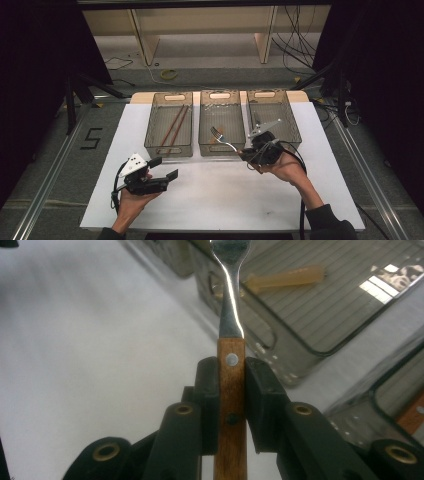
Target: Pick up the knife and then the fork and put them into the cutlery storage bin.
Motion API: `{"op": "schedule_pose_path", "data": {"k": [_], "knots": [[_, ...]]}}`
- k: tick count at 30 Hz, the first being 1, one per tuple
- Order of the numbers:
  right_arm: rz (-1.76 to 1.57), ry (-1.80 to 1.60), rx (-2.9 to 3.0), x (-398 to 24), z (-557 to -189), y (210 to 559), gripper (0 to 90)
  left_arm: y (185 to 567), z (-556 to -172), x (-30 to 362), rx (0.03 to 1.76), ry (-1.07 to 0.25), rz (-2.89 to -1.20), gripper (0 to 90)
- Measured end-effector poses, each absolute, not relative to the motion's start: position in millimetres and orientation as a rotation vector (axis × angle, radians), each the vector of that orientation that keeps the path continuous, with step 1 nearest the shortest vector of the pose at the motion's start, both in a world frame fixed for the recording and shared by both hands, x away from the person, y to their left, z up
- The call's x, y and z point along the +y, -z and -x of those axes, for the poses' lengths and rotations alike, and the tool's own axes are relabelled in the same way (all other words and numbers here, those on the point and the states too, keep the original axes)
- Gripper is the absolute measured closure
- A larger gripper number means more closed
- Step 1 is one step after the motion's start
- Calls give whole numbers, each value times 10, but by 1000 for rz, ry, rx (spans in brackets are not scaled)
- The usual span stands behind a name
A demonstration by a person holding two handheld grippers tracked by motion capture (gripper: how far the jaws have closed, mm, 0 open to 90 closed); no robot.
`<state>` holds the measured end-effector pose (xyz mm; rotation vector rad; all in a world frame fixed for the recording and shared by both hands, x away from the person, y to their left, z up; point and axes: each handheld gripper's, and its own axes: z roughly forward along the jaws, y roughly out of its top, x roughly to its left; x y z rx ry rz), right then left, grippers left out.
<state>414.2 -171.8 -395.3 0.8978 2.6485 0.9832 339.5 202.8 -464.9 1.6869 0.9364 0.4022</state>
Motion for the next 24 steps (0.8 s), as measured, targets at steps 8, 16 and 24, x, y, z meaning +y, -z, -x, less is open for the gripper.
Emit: {"op": "schedule_pose_path", "data": {"k": [8,16,24], "knots": [[-966,-996,2592,-1825,-4319,3858,777,4649,-3398,2032,935,-405,-1690,179],[-1024,-1003,2549,-1909,-4478,3802,777,4648,-3397,2032,935,-406,-1688,179],[-1093,-1000,2504,-2000,-4636,3760,777,4649,-3398,2032,934,-405,-1689,180]]}}
